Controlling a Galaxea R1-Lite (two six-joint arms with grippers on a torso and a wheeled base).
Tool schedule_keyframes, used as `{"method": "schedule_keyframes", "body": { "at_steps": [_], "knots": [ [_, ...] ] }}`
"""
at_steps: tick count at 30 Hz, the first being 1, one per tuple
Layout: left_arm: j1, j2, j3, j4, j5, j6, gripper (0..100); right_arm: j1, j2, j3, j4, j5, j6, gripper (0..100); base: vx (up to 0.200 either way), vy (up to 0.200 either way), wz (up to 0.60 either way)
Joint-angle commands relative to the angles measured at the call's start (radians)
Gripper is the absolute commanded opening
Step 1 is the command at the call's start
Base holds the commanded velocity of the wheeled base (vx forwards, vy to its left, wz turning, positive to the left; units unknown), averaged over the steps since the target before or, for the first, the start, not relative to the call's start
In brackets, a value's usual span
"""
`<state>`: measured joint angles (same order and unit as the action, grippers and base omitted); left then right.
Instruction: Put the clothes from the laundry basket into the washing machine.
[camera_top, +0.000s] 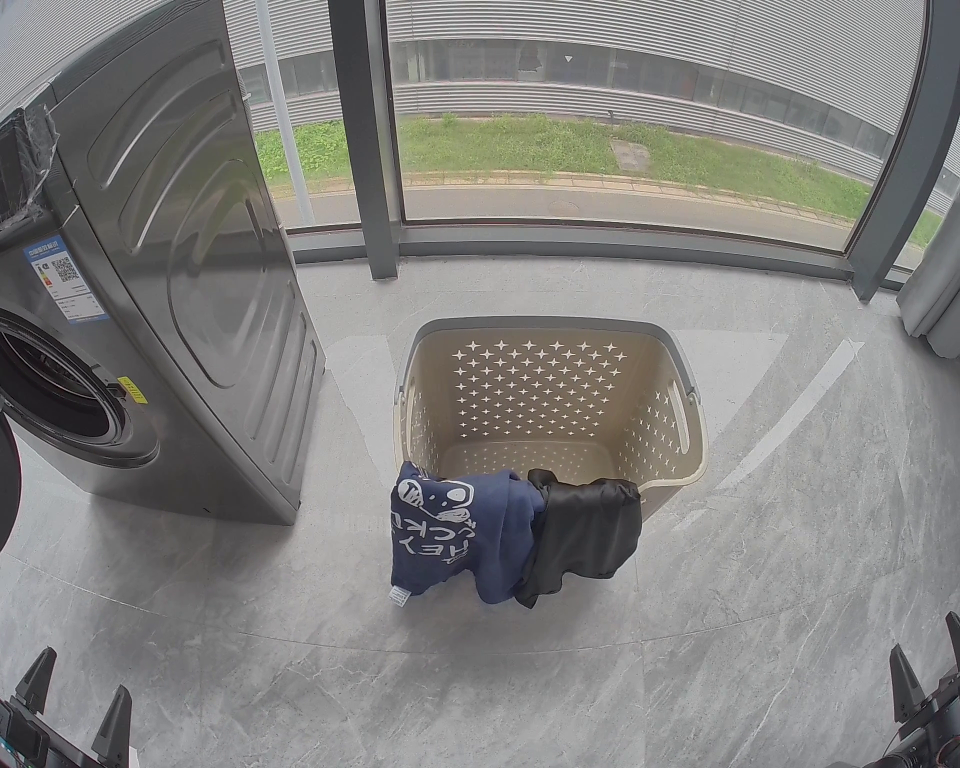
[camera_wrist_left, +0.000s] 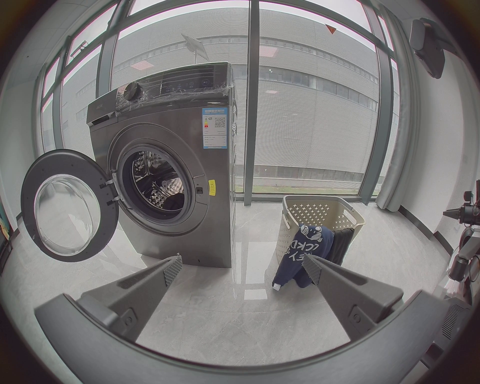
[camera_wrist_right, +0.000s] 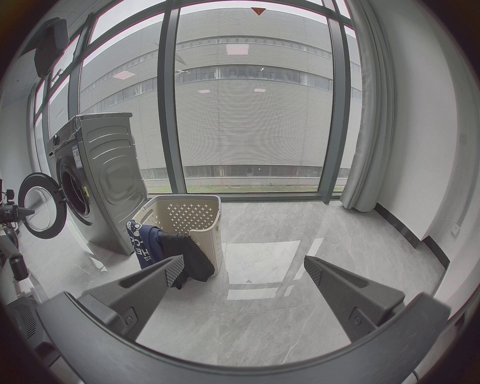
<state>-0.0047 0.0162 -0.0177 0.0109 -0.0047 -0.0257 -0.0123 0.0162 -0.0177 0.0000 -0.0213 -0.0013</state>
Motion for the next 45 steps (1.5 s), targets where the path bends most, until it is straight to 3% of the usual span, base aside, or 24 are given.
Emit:
{"method": "schedule_keyframes", "body": {
  "at_steps": [1, 16, 25, 29, 31, 34, 37, 41, 42, 43, 45],
  "knots": [
    [-0.001, -0.012, 0.015, 0.000, 0.000, 0.000, 100, 0.000, -0.016, 0.018, 0.000, 0.000, 0.000, 100, 0.000, 0.000, 0.00],
    [-0.001, -0.012, 0.015, 0.000, 0.000, 0.003, 100, 0.000, -0.016, 0.018, 0.003, 0.000, 0.012, 100, 0.000, 0.000, 0.00],
    [-0.001, -0.012, 0.015, 0.000, 0.000, 0.000, 100, 0.000, -0.016, 0.018, 0.003, 0.001, 0.006, 100, 0.000, -0.200, 0.00],
    [-0.001, -0.012, 0.015, 0.000, 0.000, 0.000, 100, 0.000, -0.016, 0.018, -0.002, -0.002, 0.006, 100, 0.000, 0.000, 0.00],
    [-0.001, -0.012, 0.015, 0.000, 0.000, -0.002, 100, -0.001, -0.012, -0.108, -0.043, 0.007, 0.012, 100, 0.000, 0.000, 0.00],
    [-0.001, -0.012, 0.015, 0.000, 0.000, -0.002, 100, 0.003, 0.031, -0.143, -0.015, 0.011, 0.010, 100, 0.000, 0.000, 0.00],
    [-0.001, -0.012, 0.015, 0.000, 0.000, -0.002, 100, 0.005, 0.093, -0.136, 0.034, 0.043, 0.009, 100, 0.000, 0.000, 0.00],
    [-0.001, -0.012, 0.015, 0.000, 0.000, -0.003, 100, 0.011, 0.323, -0.128, 0.061, 0.216, 0.032, 100, 0.000, 0.000, 0.00],
    [-0.001, -0.012, 0.015, 0.000, 0.000, -0.003, 100, 0.011, 0.323, -0.128, 0.061, 0.216, 0.032, 100, 0.000, 0.000, 0.00],
    [-0.001, -0.012, 0.015, 0.000, 0.000, -0.005, 100, 0.003, 0.423, -0.139, 0.034, 0.264, 0.033, 100, 0.000, 0.000, 0.00],
    [-0.001, -0.012, 0.015, 0.000, 0.000, -0.003, 100, 0.009, 0.524, -0.142, -0.026, 0.276, 0.032, 100, 0.000, 0.000, 0.00]
  ]
}}
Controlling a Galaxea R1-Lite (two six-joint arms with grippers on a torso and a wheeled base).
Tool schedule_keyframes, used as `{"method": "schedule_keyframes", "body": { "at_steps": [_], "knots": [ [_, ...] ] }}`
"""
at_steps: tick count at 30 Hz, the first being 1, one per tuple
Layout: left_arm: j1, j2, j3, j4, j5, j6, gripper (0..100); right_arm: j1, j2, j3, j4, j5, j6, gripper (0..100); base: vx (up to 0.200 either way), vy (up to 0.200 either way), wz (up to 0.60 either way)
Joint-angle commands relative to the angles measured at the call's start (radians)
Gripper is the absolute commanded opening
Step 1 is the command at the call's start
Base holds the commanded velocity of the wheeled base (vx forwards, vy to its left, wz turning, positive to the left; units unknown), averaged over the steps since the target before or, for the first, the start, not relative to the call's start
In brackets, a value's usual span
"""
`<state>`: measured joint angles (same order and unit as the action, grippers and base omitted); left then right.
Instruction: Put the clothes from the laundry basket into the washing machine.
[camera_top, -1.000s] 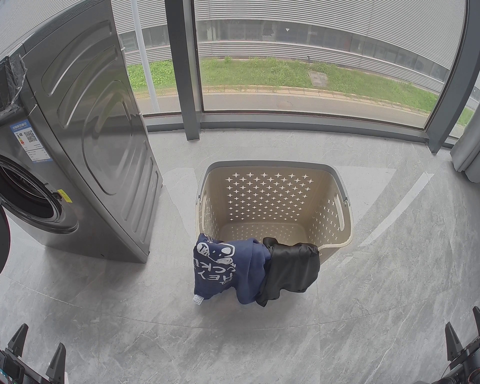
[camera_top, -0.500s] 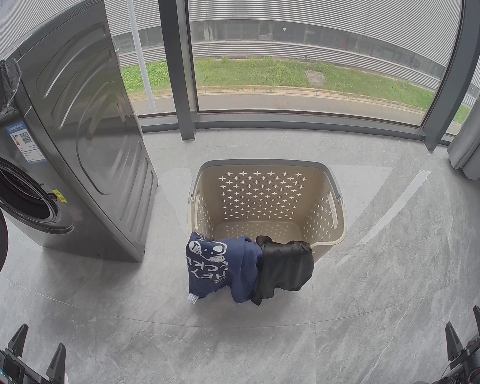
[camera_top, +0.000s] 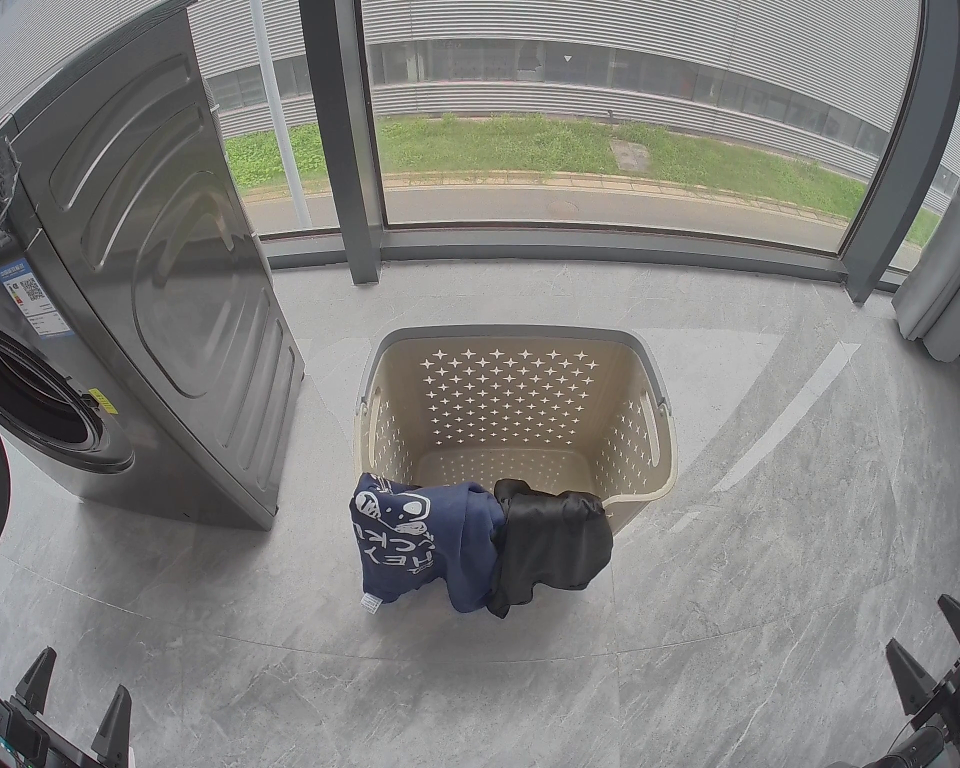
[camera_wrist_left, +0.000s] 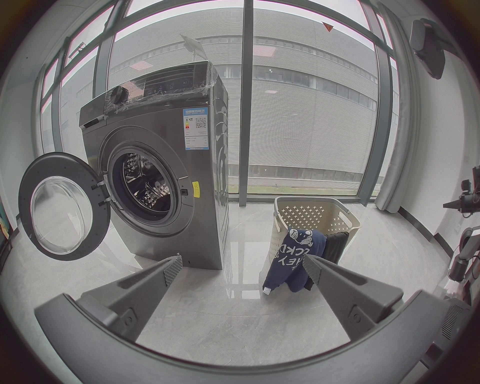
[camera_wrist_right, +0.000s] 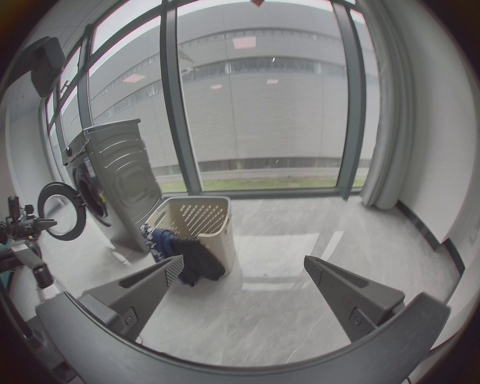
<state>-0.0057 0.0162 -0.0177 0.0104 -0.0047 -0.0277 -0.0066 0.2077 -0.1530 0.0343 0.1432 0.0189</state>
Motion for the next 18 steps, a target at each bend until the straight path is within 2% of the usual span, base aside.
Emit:
{"method": "schedule_keyframes", "body": {
  "at_steps": [1, 5, 6, 7, 12, 16, 18],
  "knots": [
    [0.000, -0.012, 0.015, 0.000, 0.000, -0.001, 100, 0.008, 0.406, -0.007, -0.125, 0.111, 0.009, 100, 0.000, 0.000, 0.00],
    [0.000, -0.012, 0.015, 0.000, 0.000, -0.001, 100, 0.054, 0.627, 0.000, -0.327, 0.107, 0.032, 100, 0.000, 0.000, 0.00],
    [0.000, -0.012, 0.015, 0.000, 0.000, -0.001, 100, 0.054, 0.627, 0.000, -0.327, 0.107, 0.032, 100, 0.000, 0.000, 0.00],
    [0.000, -0.012, 0.015, 0.000, 0.000, -0.001, 100, 0.065, 0.723, 0.006, -0.405, 0.105, 0.052, 100, 0.000, 0.000, 0.00],
    [0.000, -0.012, 0.015, 0.000, 0.000, -0.001, 100, 0.123, 0.868, 0.016, -0.507, 0.098, 0.088, 100, 0.000, 0.000, 0.00],
    [0.000, -0.012, 0.015, 0.000, 0.000, 0.000, 100, 0.175, 0.972, 0.009, -0.588, 0.045, 0.125, 100, 0.000, 0.000, 0.00],
    [0.000, -0.012, 0.015, 0.002, 0.000, 0.000, 100, 0.200, 1.035, 0.009, -0.645, 0.004, 0.148, 100, 0.000, 0.200, 0.00]
  ]
}}
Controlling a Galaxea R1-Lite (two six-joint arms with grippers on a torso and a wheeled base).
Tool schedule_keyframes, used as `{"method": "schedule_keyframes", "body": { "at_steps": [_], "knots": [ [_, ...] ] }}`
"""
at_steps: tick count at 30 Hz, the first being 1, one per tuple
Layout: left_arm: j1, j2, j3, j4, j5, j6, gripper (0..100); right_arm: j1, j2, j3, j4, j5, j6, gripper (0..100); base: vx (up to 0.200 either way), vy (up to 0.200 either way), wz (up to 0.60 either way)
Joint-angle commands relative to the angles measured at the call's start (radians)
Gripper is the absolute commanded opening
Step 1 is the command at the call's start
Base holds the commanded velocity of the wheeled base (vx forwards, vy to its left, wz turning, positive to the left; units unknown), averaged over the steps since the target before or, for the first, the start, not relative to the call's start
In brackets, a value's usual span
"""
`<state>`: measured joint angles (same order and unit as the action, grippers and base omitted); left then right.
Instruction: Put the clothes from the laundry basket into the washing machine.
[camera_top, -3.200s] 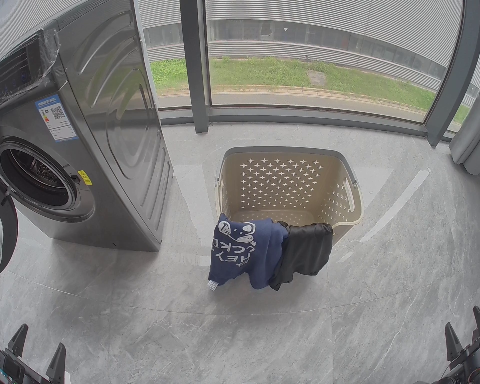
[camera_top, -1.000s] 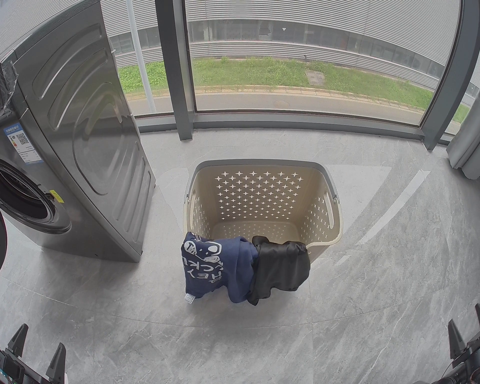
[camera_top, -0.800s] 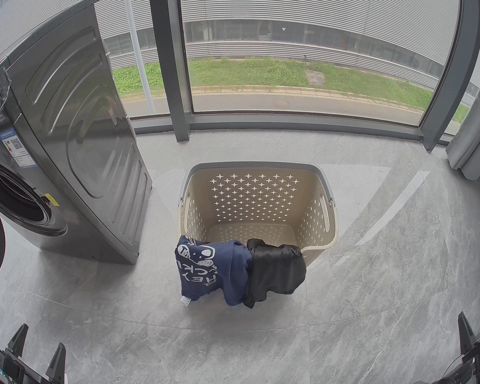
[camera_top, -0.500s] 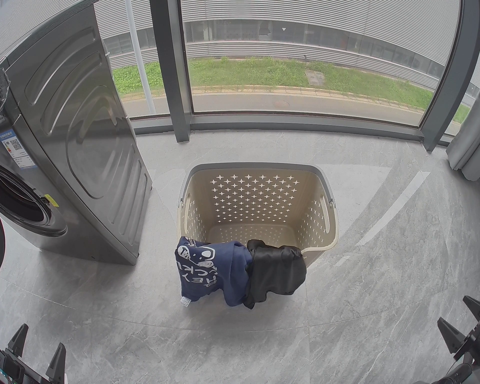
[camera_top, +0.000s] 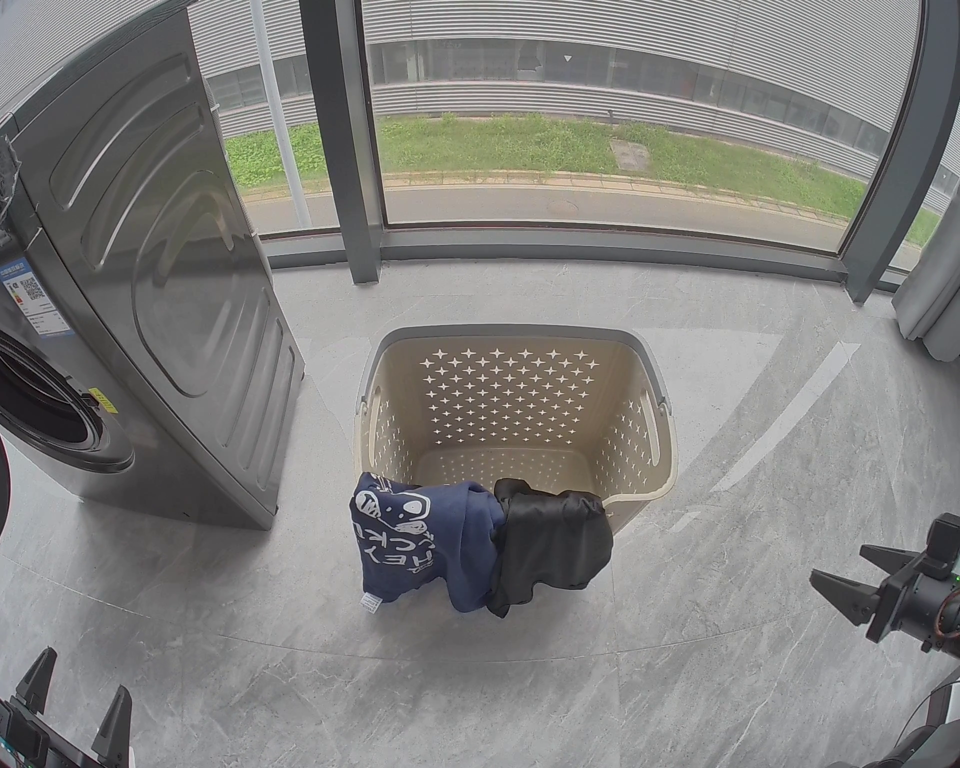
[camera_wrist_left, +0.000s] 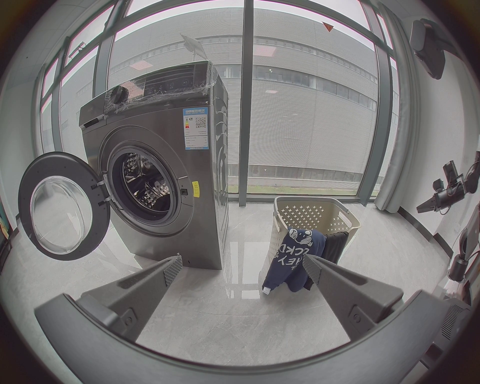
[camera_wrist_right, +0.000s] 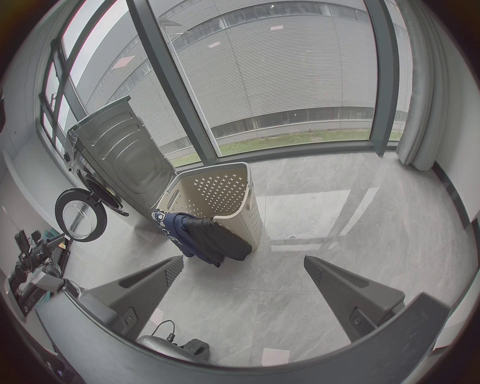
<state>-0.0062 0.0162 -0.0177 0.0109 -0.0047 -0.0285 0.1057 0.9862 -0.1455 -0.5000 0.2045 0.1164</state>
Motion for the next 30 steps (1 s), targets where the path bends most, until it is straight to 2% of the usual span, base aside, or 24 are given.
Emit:
{"method": "schedule_keyframes", "body": {
  "at_steps": [1, 4, 12, 16, 20, 23, 30],
  "knots": [
    [0.000, -0.012, 0.015, 0.001, 0.000, 0.001, 100, 0.104, 0.301, 0.004, -0.150, -0.083, 0.065, 100, 0.000, 0.200, 0.00],
    [0.000, -0.012, 0.015, 0.000, 0.000, 0.001, 100, 0.129, 0.368, 0.011, -0.207, -0.114, 0.074, 100, 0.000, 0.200, 0.00],
    [0.000, -0.012, 0.015, 0.000, 0.000, 0.001, 100, 0.172, 0.493, -0.005, -0.282, -0.122, 0.074, 100, 0.000, 0.000, 0.00],
    [0.000, -0.012, 0.015, 0.000, 0.000, 0.001, 100, 0.223, 0.572, -0.012, -0.365, -0.177, 0.083, 100, 0.000, 0.000, 0.00],
    [0.000, -0.012, 0.015, 0.000, 0.000, -0.001, 100, 0.313, 0.648, -0.016, -0.453, -0.229, 0.120, 100, 0.000, 0.000, 0.00],
    [0.000, -0.012, 0.015, 0.000, 0.000, -0.001, 100, 0.344, 0.704, -0.042, -0.491, -0.263, 0.144, 100, 0.000, 0.000, 0.00],
    [0.000, -0.012, 0.015, 0.000, 0.000, -0.001, 100, 0.370, 0.756, -0.071, -0.537, -0.273, 0.149, 100, 0.000, 0.000, 0.00]
  ]
}}
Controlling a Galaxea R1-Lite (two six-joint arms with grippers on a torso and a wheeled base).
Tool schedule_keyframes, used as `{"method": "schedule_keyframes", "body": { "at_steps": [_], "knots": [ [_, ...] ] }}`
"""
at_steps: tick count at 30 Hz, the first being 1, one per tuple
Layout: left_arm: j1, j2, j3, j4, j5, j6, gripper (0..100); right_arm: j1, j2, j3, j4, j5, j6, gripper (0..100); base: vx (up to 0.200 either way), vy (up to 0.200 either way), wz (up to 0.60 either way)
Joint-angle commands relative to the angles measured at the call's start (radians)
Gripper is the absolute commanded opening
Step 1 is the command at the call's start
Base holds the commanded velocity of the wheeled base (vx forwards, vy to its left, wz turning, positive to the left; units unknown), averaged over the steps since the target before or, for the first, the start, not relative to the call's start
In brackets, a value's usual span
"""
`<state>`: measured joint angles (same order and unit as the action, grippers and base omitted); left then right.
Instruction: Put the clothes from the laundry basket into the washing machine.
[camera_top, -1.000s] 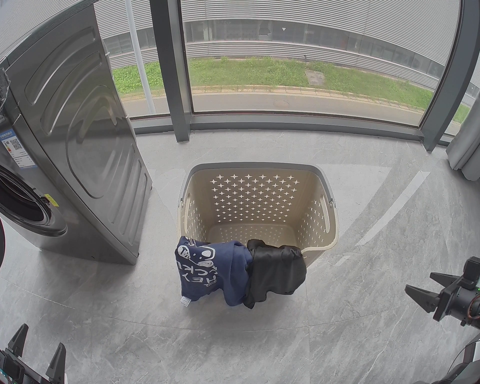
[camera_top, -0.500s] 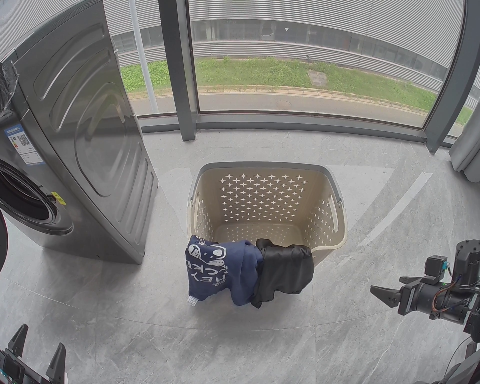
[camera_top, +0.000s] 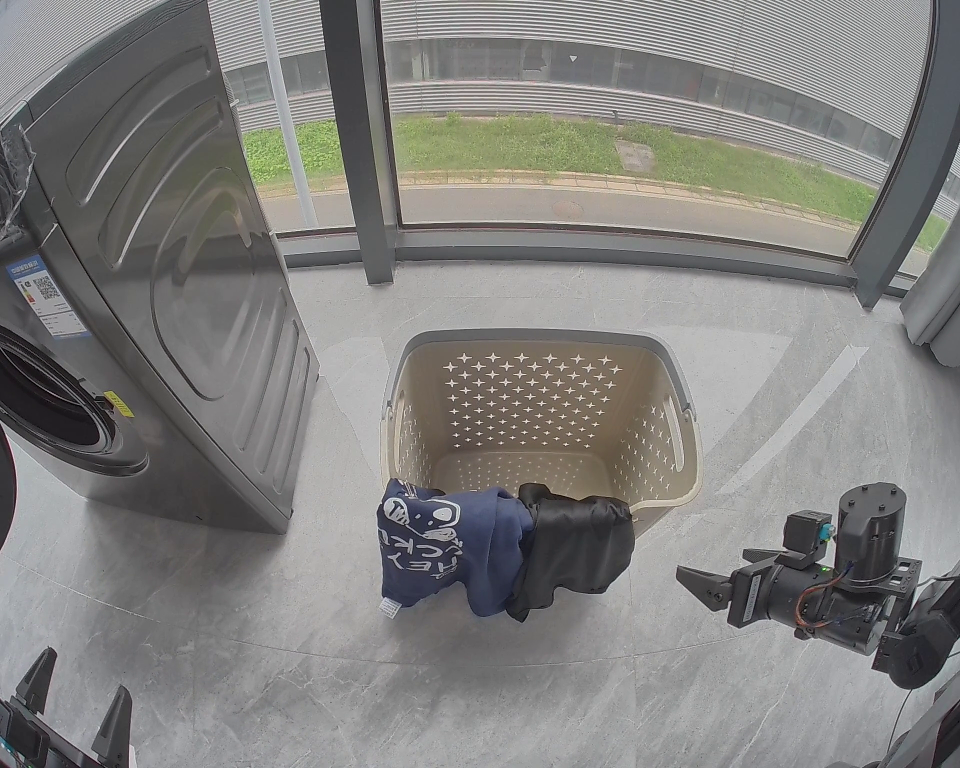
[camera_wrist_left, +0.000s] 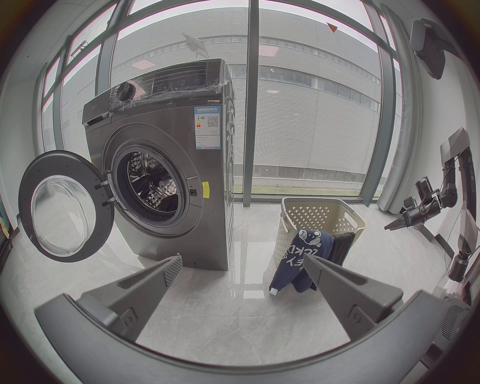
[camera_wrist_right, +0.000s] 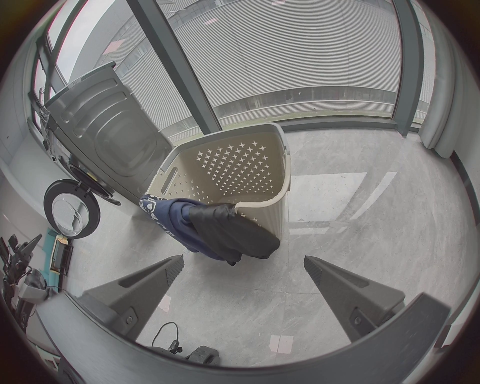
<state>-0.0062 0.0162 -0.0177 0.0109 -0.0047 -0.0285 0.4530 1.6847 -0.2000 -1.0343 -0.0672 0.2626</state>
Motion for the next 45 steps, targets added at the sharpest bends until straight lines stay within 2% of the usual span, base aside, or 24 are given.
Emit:
{"method": "schedule_keyframes", "body": {
  "at_steps": [1, 11, 15, 20, 21, 26, 36, 39, 45],
  "knots": [
    [0.000, -0.012, 0.015, 0.000, 0.000, -0.001, 100, 0.026, 0.066, -0.019, -0.004, -0.002, 0.003, 100, 0.000, 0.000, 0.00],
    [0.000, -0.012, 0.015, 0.000, 0.000, -0.001, 100, 0.070, 0.158, -0.110, -0.006, -0.006, 0.003, 100, 0.000, 0.000, 0.00],
    [0.000, -0.012, 0.015, 0.000, 0.000, -0.002, 100, 0.089, 0.228, -0.167, -0.006, -0.055, 0.007, 100, 0.000, 0.000, 0.00],
    [0.000, -0.012, 0.015, 0.000, 0.000, -0.002, 100, 0.095, 0.291, -0.194, -0.030, -0.062, 0.004, 100, 0.000, 0.000, 0.00],
    [0.000, -0.012, 0.015, 0.000, 0.000, -0.002, 100, 0.104, 0.362, -0.216, -0.109, -0.066, -0.002, 100, 0.000, 0.000, 0.00],
    [0.000, -0.012, 0.015, 0.000, 0.000, -0.002, 100, 0.104, 0.480, -0.259, -0.224, -0.069, -0.009, 100, 0.000, 0.000, 0.00],
    [-0.001, -0.012, 0.015, 0.000, 0.000, -0.002, 100, 0.118, 0.550, -0.340, -0.222, -0.072, -0.013, 100, 0.000, 0.000, 0.00],
    [-0.001, -0.012, 0.015, 0.001, 0.000, -0.002, 100, 0.121, 0.576, -0.369, -0.225, -0.097, -0.016, 100, 0.000, 0.000, 0.00],
    [-0.001, -0.012, 0.015, 0.000, 0.000, -0.002, 100, 0.128, 0.613, -0.421, -0.227, -0.098, -0.014, 100, 0.000, 0.000, 0.00]
  ]
}}
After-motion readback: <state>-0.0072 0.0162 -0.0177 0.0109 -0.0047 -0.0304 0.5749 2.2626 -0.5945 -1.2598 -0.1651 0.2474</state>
